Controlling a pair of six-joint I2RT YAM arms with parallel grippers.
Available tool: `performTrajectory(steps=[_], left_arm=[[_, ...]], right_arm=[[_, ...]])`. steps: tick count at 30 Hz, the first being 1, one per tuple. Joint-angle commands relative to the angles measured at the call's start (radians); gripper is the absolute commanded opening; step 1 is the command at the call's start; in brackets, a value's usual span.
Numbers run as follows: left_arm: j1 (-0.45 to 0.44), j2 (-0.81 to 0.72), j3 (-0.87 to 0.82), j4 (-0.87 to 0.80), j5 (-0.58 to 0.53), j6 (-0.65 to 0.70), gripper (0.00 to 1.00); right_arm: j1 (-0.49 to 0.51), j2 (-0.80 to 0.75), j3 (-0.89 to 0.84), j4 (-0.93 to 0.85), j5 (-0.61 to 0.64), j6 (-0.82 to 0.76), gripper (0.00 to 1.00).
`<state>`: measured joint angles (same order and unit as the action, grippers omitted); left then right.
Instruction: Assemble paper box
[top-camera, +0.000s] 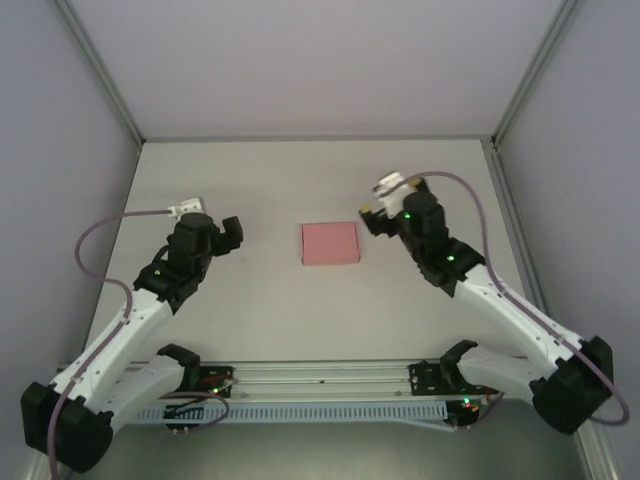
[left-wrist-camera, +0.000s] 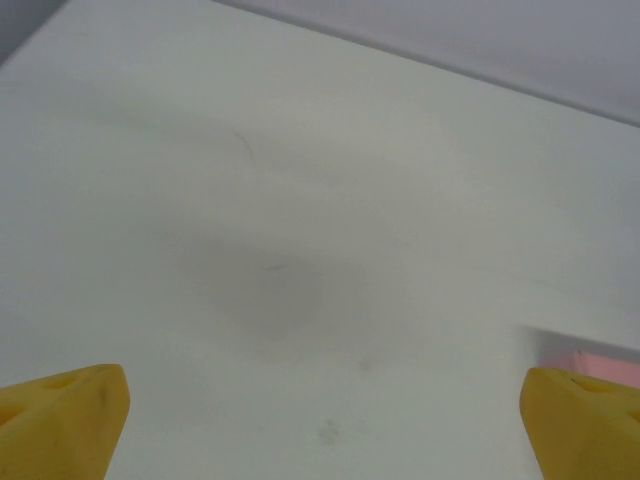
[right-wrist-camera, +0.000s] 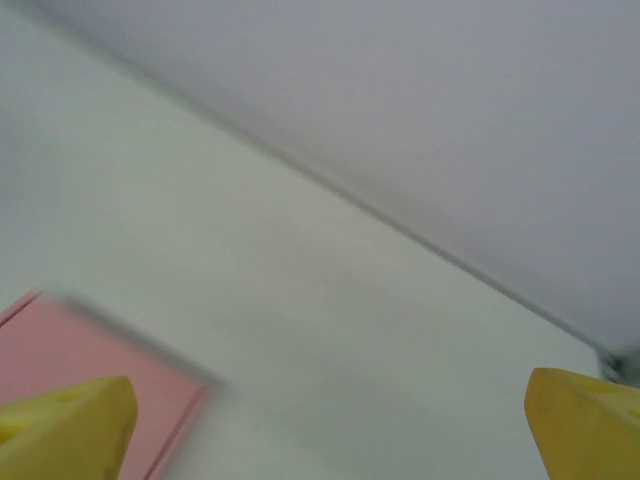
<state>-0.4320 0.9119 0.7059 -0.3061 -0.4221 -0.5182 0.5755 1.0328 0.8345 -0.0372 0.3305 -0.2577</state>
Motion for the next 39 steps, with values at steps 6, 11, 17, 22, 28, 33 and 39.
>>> performTrajectory(steps=[6, 11, 17, 22, 28, 33, 39], left_arm=[[0.162, 0.15, -0.36, 0.827, -0.215, 0.345, 1.0], [0.223, 0.251, -0.421, 1.092, -0.165, 0.485, 1.0], [0.261, 0.42, -0.471, 1.331, -0.103, 0.538, 1.0], [0.325, 0.539, -0.522, 1.583, -0.024, 0.521, 1.0], [0.428, 0.553, -0.461, 1.447, 0.192, 0.475, 1.0], [0.42, 0.628, -0.48, 1.563, 0.261, 0.511, 1.0], [0.412, 0.631, -0.468, 1.544, 0.229, 0.514, 1.0]], right_arm=[[-0.318, -0.094, -0.434, 0.491, 0.079, 0.231, 1.0], [-0.415, 0.031, -0.608, 0.825, -0.008, 0.274, 1.0], [-0.432, 0.243, -0.591, 0.985, -0.101, 0.199, 1.0], [-0.455, 0.449, -0.581, 1.146, -0.107, 0.214, 1.0], [-0.566, 0.508, -0.475, 0.968, -0.244, 0.306, 1.0], [-0.572, 0.517, -0.49, 1.012, -0.249, 0.304, 1.0], [-0.571, 0.521, -0.497, 1.036, -0.252, 0.301, 1.0]])
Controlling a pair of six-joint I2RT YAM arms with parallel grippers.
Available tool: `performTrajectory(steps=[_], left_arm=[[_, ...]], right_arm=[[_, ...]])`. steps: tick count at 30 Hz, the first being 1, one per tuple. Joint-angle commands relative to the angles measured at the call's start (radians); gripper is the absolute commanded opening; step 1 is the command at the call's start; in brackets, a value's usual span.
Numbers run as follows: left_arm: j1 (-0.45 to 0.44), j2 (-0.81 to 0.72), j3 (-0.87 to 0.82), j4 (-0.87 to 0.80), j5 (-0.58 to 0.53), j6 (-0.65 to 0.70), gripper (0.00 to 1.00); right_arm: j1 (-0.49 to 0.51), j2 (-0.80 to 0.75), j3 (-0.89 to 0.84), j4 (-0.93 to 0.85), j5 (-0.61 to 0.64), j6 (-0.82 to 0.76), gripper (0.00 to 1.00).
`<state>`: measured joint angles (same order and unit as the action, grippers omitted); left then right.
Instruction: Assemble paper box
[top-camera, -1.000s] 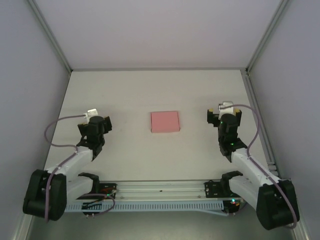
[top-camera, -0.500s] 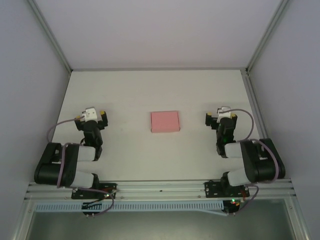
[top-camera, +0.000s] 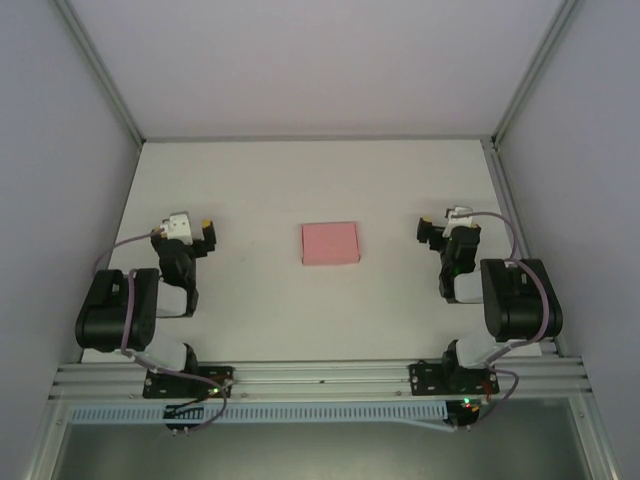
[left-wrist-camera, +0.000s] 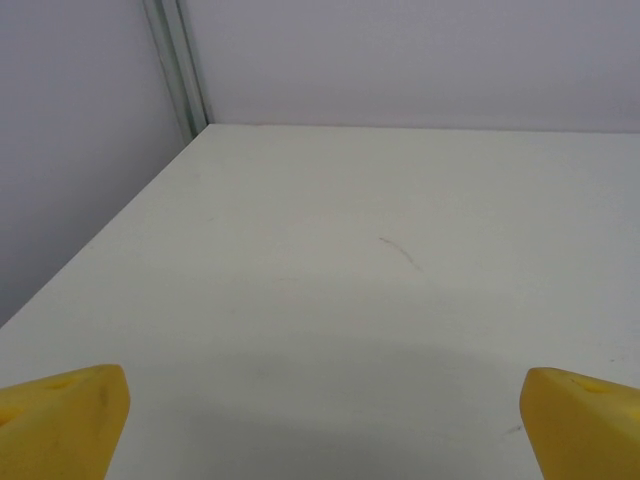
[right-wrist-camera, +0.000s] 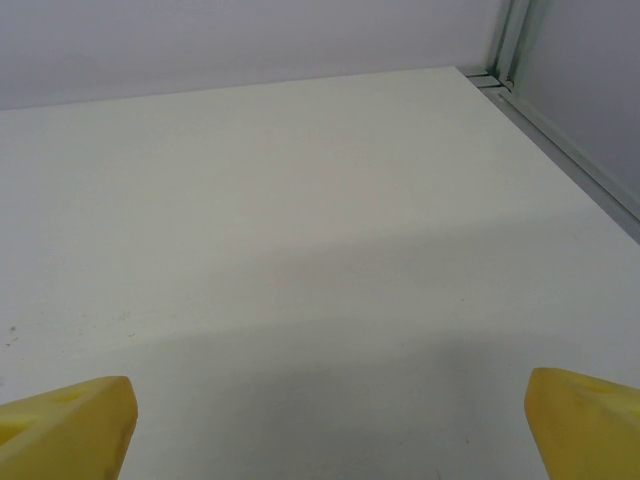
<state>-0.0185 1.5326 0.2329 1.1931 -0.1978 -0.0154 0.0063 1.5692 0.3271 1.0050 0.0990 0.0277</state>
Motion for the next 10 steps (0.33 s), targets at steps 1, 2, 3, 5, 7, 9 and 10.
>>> performTrajectory(steps=[1, 2, 3, 5, 7, 9, 10], left_arm=[[-0.001, 0.01, 0.006, 0.038, 0.005, 0.01, 1.0], [-0.001, 0.01, 0.005, 0.042, 0.003, 0.011, 1.0], [-0.002, 0.01, 0.006, 0.041, 0.004, 0.011, 1.0], [-0.003, 0.011, 0.006, 0.04, 0.001, 0.013, 1.0], [-0.005, 0.011, 0.006, 0.039, 0.0, 0.012, 1.0], [-0.008, 0.011, 0.008, 0.038, -0.007, 0.016, 1.0], [-0.012, 0.011, 0.012, 0.034, -0.009, 0.02, 1.0]], right_arm=[[-0.002, -0.01, 0.008, 0.008, -0.021, 0.015, 1.0], [-0.002, -0.005, 0.006, 0.021, -0.02, 0.015, 1.0], [-0.003, -0.005, 0.006, 0.021, -0.02, 0.015, 1.0], [-0.002, -0.008, 0.012, -0.001, -0.026, 0.011, 1.0], [-0.002, -0.01, 0.01, 0.001, -0.027, 0.012, 1.0], [-0.002, -0.009, 0.008, 0.006, -0.026, 0.011, 1.0], [-0.002, -0.009, 0.009, 0.006, -0.025, 0.011, 1.0]])
